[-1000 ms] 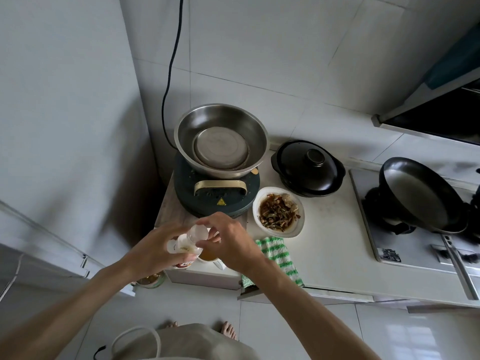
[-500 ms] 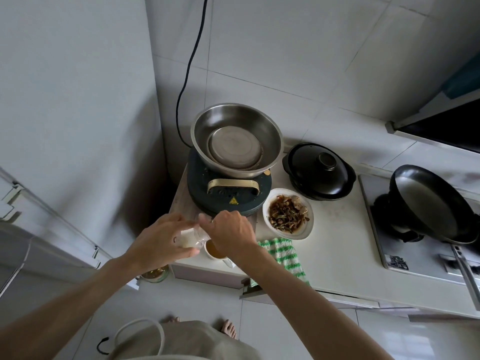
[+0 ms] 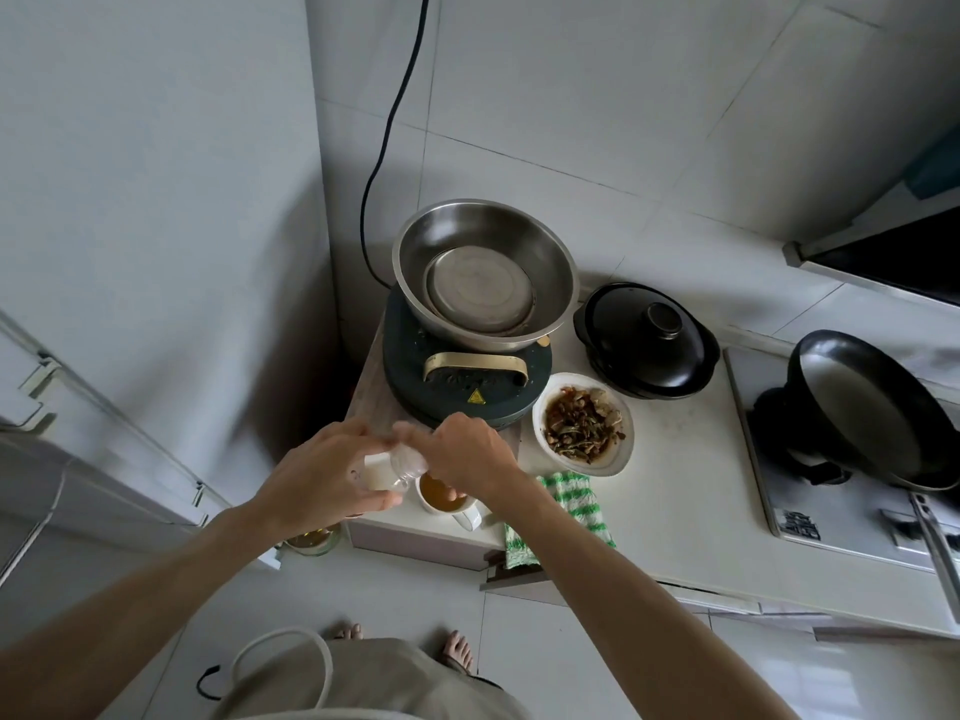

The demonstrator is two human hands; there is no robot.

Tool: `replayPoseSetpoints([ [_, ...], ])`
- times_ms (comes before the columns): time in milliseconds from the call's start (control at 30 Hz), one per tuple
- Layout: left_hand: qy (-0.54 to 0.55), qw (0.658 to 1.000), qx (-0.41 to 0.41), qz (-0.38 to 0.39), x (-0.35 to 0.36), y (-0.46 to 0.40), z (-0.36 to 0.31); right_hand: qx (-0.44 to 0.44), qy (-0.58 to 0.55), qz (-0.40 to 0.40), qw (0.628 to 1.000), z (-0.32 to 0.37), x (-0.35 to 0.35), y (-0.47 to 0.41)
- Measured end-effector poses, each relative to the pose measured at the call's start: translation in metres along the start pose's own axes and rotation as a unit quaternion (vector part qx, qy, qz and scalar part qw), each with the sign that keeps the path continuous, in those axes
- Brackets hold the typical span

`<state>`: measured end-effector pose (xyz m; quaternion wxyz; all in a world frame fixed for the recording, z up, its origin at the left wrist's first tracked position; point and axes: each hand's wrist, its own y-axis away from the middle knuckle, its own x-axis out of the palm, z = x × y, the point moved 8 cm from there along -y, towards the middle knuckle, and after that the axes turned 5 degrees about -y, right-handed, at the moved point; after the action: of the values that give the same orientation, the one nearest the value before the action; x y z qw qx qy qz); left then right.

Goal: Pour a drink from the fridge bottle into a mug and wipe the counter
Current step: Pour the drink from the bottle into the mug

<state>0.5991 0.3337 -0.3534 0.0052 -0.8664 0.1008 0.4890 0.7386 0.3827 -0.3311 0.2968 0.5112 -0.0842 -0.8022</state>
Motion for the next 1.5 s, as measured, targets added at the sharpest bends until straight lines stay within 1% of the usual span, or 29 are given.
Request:
replayPoseSetpoints([
  [100,0.008,1.0,0.002,-0.004,0.003,-0.003,-0.003,-0.037,0.131,0.029,0.99,-0.001,0.002,0.001],
  [167,0.017,1.0,-0.004,-0.008,0.001,-0.005,-0.003,-0.033,0.171,-0.009,0.985,-0.006,-0.007,0.001],
  [200,0.023,1.0,-0.007,-0.01,-0.001,-0.006,-0.003,-0.035,0.171,-0.038,0.984,-0.006,-0.015,0.004],
  [233,0.028,1.0,-0.007,-0.008,-0.003,-0.008,-0.003,-0.048,0.143,-0.066,0.986,-0.004,-0.021,0.007],
  [267,0.033,0.999,-0.006,-0.002,-0.005,-0.009,-0.003,-0.066,0.091,-0.073,0.991,-0.001,-0.024,0.012],
  [300,0.04,0.999,-0.004,0.004,-0.005,-0.011,-0.004,-0.096,0.064,-0.056,0.992,0.005,-0.023,0.015],
  [333,0.046,0.999,-0.002,0.01,-0.004,-0.013,-0.004,-0.139,0.071,-0.038,0.987,0.014,-0.021,0.02],
  [367,0.051,0.999,-0.003,0.017,-0.002,-0.014,-0.002,-0.173,0.102,-0.026,0.979,0.021,-0.018,0.025],
  [400,0.055,0.998,-0.008,0.025,0.002,-0.016,-0.001,-0.189,0.129,-0.026,0.973,0.023,-0.014,0.025],
  [500,0.065,0.997,-0.023,0.037,0.011,-0.018,0.003,-0.176,0.173,-0.074,0.966,0.017,-0.012,0.02],
  [600,0.058,0.998,-0.024,0.012,0.013,-0.016,-0.008,-0.129,0.204,-0.115,0.963,0.015,-0.005,0.015],
  [667,0.017,0.999,-0.029,-0.021,0.012,-0.013,-0.022,-0.095,0.269,-0.104,0.953,0.015,0.002,0.01],
  [733,-0.013,0.999,-0.029,-0.04,0.018,-0.009,-0.029,-0.07,0.286,-0.086,0.952,0.015,0.003,0.007],
  [800,0.002,0.999,-0.038,-0.031,0.023,-0.004,-0.021,-0.109,0.278,-0.081,0.951,0.019,0.006,0.007],
  [900,0.121,0.991,-0.06,-0.008,0.019,-0.002,-0.004,-0.174,0.218,-0.105,0.954,0.017,0.008,0.016],
  [933,0.148,0.988,-0.052,-0.002,0.017,-0.002,-0.003,-0.194,0.22,-0.09,0.952,0.017,0.014,0.017],
  [967,0.154,0.987,-0.043,0.0,0.015,-0.002,-0.003,-0.217,0.247,-0.078,0.941,0.017,0.023,0.017],
  [1000,0.152,0.988,-0.042,-0.003,0.015,-0.001,-0.003,-0.216,0.255,-0.071,0.94,0.015,0.027,0.014],
  [1033,0.135,0.99,-0.049,-0.013,0.016,0.0,-0.001,-0.205,0.238,-0.07,0.947,0.016,0.026,0.012],
  [1100,0.077,0.992,-0.079,-0.052,0.017,0.003,0.004,-0.182,0.173,-0.043,0.967,0.016,0.029,0.003],
  [1133,0.045,0.992,-0.093,-0.077,0.016,0.006,0.004,-0.193,0.179,-0.028,0.964,0.022,0.033,0.0],
  [1167,0.021,0.989,-0.101,-0.101,0.015,0.008,0.004,-0.186,0.168,-0.014,0.968,0.023,0.037,-0.002],
  [1233,0.002,0.985,-0.111,-0.13,0.016,0.009,0.007,-0.175,0.13,-0.03,0.976,0.018,0.039,-0.007],
  [1267,-0.006,0.985,-0.109,-0.137,0.019,0.008,0.009,-0.153,0.105,-0.044,0.982,0.013,0.04,-0.011],
  [1300,-0.009,0.984,-0.108,-0.138,0.025,0.006,0.014,-0.115,0.058,-0.061,0.99,0.006,0.035,-0.013],
  [1367,0.029,0.982,-0.125,-0.141,0.039,0.001,0.029,-0.041,-0.043,-0.075,0.995,-0.016,0.03,-0.014],
  [1400,0.069,0.978,-0.139,-0.139,0.048,-0.002,0.037,-0.026,-0.066,-0.073,0.995,-0.026,0.03,-0.014],
  [1500,0.161,0.967,-0.149,-0.13,0.069,-0.011,0.051,0.026,-0.078,-0.092,0.992,-0.064,0.028,-0.006],
])
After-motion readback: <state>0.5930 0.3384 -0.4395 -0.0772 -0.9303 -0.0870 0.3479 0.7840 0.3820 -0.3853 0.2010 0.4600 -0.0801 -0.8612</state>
